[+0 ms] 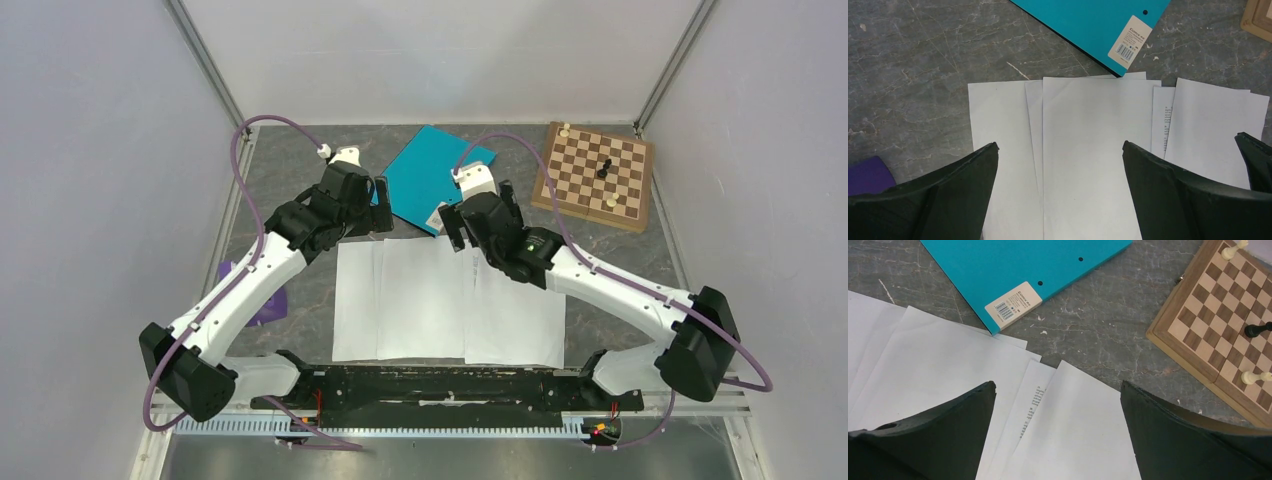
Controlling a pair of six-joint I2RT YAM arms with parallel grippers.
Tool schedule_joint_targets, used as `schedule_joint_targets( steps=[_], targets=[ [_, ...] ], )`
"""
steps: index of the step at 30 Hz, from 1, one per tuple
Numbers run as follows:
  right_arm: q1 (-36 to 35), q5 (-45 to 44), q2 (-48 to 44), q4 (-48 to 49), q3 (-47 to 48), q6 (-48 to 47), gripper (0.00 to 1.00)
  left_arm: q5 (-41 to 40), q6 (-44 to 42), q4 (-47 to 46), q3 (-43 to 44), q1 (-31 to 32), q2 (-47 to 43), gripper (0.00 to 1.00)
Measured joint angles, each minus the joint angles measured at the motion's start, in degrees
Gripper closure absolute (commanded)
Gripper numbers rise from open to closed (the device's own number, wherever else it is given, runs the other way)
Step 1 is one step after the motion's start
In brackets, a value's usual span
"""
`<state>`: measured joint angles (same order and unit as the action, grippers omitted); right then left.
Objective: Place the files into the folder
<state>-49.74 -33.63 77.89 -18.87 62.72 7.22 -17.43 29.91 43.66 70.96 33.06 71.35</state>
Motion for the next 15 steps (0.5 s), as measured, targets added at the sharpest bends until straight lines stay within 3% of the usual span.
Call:
schedule_joint_targets(
  steps=[9, 15],
  targets=[
    [-0.4, -1.1, 4.0, 3.8, 1.2, -3.4, 0.02, -0.1, -0.3, 1.5, 1.3, -0.5, 0.2, 0.00],
    [-2.8, -2.6, 16.0, 7.7, 7.1, -9.6, 0.02, 0.6, -0.2, 2.8, 1.4, -2.9, 0.2, 0.00]
  ],
)
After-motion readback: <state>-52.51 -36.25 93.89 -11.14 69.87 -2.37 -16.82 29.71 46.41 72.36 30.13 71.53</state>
